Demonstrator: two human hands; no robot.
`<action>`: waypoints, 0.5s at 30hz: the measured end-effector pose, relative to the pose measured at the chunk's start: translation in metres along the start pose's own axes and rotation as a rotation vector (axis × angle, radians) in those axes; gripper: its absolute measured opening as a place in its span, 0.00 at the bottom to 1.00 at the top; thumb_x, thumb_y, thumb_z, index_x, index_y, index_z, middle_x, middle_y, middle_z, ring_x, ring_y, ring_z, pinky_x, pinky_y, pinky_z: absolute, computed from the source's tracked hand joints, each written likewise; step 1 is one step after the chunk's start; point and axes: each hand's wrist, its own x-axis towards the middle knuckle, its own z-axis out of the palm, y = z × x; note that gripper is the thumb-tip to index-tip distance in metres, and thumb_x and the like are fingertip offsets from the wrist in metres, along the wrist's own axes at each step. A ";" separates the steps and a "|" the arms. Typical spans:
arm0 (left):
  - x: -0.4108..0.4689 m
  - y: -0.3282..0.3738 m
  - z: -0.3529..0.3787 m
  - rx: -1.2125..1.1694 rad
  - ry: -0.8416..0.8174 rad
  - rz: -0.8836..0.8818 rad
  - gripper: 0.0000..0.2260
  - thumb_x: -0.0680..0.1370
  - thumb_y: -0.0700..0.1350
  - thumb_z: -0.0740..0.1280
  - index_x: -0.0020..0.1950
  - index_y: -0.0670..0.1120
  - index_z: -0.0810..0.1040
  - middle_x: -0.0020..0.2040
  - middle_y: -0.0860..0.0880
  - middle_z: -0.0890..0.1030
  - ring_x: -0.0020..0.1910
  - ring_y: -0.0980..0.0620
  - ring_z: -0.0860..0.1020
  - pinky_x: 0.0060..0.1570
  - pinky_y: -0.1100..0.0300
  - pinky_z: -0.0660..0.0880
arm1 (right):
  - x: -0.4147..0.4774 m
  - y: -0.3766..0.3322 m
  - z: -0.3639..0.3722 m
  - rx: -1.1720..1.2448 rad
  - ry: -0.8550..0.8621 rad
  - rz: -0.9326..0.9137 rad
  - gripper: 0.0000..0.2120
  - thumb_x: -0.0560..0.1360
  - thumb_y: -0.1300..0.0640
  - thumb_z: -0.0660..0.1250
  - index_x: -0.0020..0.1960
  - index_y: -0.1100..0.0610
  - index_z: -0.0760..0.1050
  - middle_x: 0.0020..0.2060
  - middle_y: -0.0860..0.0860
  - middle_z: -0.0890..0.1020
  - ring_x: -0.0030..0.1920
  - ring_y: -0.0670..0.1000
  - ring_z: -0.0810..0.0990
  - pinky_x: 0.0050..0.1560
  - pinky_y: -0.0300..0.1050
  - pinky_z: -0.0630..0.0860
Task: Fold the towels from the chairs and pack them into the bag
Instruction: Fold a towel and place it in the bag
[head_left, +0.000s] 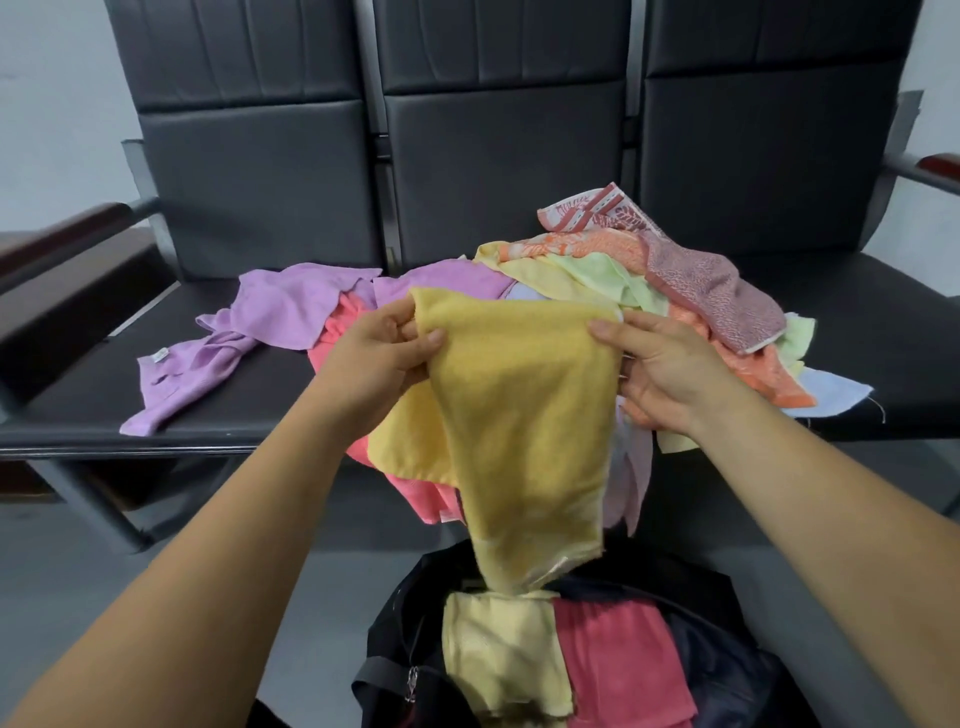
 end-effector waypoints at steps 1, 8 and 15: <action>-0.001 0.001 -0.002 0.127 0.036 0.010 0.10 0.83 0.35 0.63 0.60 0.45 0.80 0.52 0.46 0.86 0.54 0.50 0.84 0.51 0.58 0.81 | -0.001 -0.002 0.002 -0.011 0.014 -0.028 0.24 0.66 0.58 0.76 0.59 0.66 0.79 0.49 0.56 0.85 0.48 0.54 0.84 0.50 0.49 0.81; 0.002 0.007 0.000 0.084 0.196 -0.016 0.06 0.81 0.46 0.69 0.55 0.46 0.83 0.44 0.48 0.83 0.43 0.49 0.80 0.45 0.59 0.80 | -0.005 -0.019 0.014 0.160 0.003 -0.050 0.08 0.77 0.64 0.70 0.56 0.65 0.79 0.50 0.57 0.86 0.50 0.51 0.86 0.49 0.45 0.83; 0.001 0.013 -0.003 0.261 0.079 0.055 0.13 0.81 0.38 0.68 0.66 0.45 0.79 0.54 0.44 0.86 0.56 0.49 0.84 0.61 0.53 0.79 | -0.011 -0.022 0.015 0.016 0.072 -0.188 0.03 0.79 0.65 0.68 0.51 0.63 0.80 0.43 0.53 0.86 0.44 0.49 0.85 0.50 0.45 0.83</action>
